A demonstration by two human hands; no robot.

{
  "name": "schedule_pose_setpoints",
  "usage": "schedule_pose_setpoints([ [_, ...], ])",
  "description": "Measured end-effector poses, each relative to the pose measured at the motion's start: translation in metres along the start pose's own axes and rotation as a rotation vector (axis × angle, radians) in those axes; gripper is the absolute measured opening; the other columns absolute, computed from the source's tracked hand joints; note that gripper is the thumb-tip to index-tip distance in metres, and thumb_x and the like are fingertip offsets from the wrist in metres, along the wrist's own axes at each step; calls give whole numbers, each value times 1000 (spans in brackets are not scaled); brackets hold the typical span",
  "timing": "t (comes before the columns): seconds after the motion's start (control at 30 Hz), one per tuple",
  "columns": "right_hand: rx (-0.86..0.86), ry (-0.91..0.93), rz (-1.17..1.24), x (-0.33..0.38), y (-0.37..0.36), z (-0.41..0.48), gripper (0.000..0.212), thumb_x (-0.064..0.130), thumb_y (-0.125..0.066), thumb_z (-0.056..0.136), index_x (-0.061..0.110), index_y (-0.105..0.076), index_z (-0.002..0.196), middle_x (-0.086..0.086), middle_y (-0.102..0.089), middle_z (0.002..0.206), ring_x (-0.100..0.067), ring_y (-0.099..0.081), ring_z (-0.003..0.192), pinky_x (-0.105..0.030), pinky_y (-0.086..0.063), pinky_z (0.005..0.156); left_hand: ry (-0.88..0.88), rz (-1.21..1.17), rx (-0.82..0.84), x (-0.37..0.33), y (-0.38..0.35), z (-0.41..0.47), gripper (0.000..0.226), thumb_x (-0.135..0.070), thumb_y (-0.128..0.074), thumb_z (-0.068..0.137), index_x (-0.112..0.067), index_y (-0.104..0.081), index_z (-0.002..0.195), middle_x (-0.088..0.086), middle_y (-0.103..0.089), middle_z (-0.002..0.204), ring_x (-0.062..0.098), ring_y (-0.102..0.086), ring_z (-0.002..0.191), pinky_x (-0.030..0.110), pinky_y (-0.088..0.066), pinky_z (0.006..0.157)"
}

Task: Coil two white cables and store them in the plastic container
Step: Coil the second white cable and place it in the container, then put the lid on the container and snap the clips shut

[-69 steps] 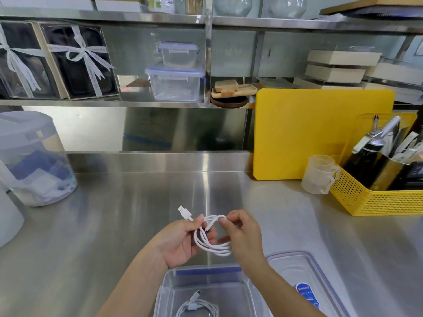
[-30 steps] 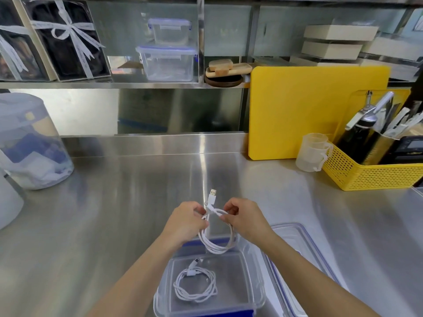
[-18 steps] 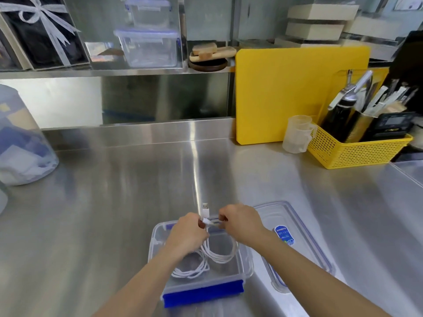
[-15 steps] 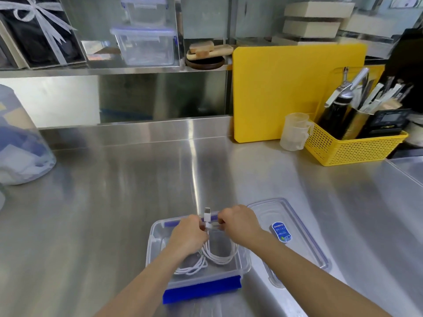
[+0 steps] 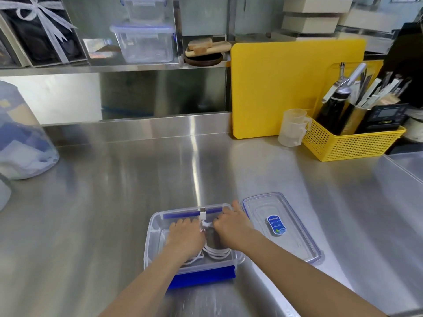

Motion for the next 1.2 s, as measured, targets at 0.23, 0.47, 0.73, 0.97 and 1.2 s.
schedule_pose_setpoints([
  [0.23,-363,-19,445,-38,38,-14,17,8,-53,78,4,-68,84,-15,-70,82,-33,-65,73,-35,-48,67,40,-95,132,7,34,-1,36,-43,-46,88,-17,-59,110,5,-65,115,27,-61,102,35,-47,83],
  [0.47,-438,-224,547,-100,34,-46,28,22,-45,79,5,-66,84,-15,-68,77,-36,-64,72,-38,-49,61,-131,-137,-211,-76,90,5,50,-43,-42,93,-8,-43,130,15,-51,134,32,-46,124,40,-38,99],
  [0.73,-159,-670,679,-165,-46,-108,69,41,-49,91,13,-16,145,-10,-31,148,-28,-32,134,-42,-28,104,-132,187,90,-142,23,37,86,-61,-24,91,2,-6,147,21,-23,155,32,-17,144,47,0,118],
  [0.97,173,-821,1039,-152,-108,-122,82,52,-58,81,13,-19,142,-14,-32,144,-31,-32,133,-47,-31,108,-61,-51,471,-176,-27,33,63,-49,-33,95,-7,-36,142,21,-33,150,34,-34,137,36,-29,112],
  [1.2,-45,-1000,1498,-174,-102,-118,77,34,-68,78,16,-28,140,-14,-36,145,-34,-37,131,-49,-32,109,253,-942,215,-146,1,48,40,-17,-58,86,0,-53,123,19,-62,114,31,-61,98,37,-49,78],
])
Point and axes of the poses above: each hand's wrist, its own z-axis towards the middle knuckle, its own y-axis out of the back of the hand, x = y × z, the point moved 9 cm from there along z, towards the middle knuckle
